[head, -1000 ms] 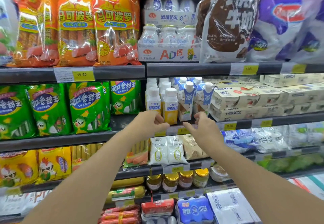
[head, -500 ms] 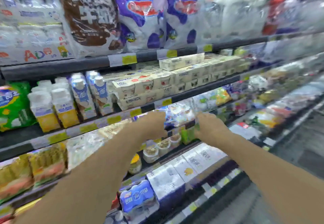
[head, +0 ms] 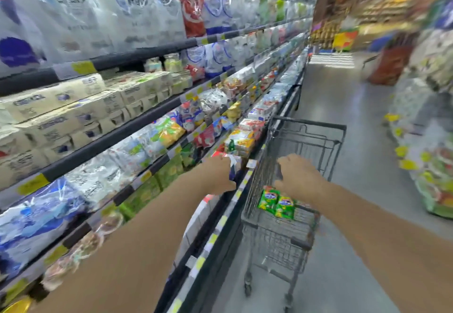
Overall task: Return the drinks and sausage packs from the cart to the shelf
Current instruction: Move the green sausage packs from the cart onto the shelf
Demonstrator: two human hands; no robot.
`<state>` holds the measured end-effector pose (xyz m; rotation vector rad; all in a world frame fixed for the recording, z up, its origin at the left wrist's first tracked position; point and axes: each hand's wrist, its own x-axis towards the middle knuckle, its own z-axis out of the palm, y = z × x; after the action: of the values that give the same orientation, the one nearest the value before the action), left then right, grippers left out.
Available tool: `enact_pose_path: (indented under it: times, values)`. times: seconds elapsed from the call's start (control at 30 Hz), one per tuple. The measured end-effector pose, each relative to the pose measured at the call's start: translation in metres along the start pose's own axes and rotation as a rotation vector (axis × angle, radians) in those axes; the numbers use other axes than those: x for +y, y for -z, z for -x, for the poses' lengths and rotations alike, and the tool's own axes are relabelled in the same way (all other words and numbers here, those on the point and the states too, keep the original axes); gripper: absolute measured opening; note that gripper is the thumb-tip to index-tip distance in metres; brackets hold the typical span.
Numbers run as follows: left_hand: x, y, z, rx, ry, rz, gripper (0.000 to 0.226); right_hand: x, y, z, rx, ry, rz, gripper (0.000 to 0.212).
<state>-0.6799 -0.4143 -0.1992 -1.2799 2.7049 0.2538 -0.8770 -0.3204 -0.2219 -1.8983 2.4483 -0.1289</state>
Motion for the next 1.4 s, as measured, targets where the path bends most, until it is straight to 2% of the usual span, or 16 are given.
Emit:
enact_pose_path:
  times: [0.23,0.33,0.53,0.73,0.87,1.13,1.4]
  values:
    - [0.063,0.001,-0.126,-0.047,-0.200,0.004,0.059,0.099,-0.018,-0.047,-0.044,-0.218,0.024,0.046]
    - [0.075,0.002,-0.183,-0.073,-0.261,-0.022,0.049,0.126,-0.021,-0.077,-0.038,-0.284,0.051,0.043]
    - [0.076,0.004,-0.297,-0.129,-0.365,-0.071,0.047,0.167,-0.028,-0.137,-0.064,-0.391,0.068,0.030]
    - [0.099,-0.025,-0.381,-0.200,-0.394,-0.097,0.046,0.207,-0.066,-0.182,-0.147,-0.443,0.087,0.046]
    - [0.115,-0.060,-0.429,-0.254,-0.385,-0.075,0.051,0.238,-0.103,-0.212,-0.243,-0.412,0.004,0.039]
    - [0.123,-0.142,-0.503,-0.367,-0.219,-0.052,0.059,0.294,-0.177,-0.293,-0.373,-0.260,-0.059,0.041]
    - [0.096,-0.260,-0.588,-0.480,-0.119,-0.048,0.069,0.313,-0.303,-0.350,-0.515,-0.294,-0.171,0.039]
